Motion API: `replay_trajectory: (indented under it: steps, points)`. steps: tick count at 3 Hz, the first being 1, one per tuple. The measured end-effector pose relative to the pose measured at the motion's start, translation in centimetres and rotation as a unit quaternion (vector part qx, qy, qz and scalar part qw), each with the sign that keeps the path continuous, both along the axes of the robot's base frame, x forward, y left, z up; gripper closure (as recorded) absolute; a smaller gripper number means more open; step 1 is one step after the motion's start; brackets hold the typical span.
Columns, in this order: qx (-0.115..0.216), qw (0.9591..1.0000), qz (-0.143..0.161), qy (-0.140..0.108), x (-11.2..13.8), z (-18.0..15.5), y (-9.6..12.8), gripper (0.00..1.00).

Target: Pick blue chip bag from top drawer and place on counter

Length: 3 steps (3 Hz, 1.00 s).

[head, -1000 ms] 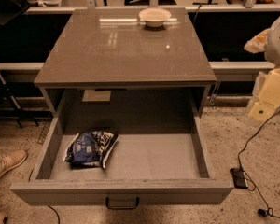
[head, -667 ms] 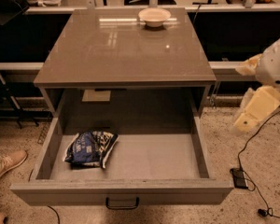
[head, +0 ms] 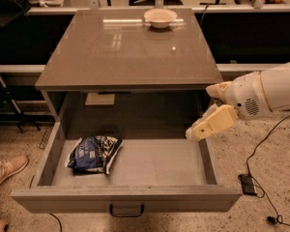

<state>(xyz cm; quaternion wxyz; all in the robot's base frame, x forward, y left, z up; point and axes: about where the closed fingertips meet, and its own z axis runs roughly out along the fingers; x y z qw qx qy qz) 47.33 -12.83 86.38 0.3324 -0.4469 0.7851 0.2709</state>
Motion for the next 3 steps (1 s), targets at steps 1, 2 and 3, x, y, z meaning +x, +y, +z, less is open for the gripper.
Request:
replay_trajectory:
  steps: [1,2,3]
  points:
    - [0.0,1.0,0.0,0.0,0.0,0.0,0.0,0.0]
    - [0.033,0.9993,0.016,0.007,0.4,-2.2,2.3,0.0]
    - [0.037,0.9988,0.027,0.015,0.8,-5.0,4.8,0.0]
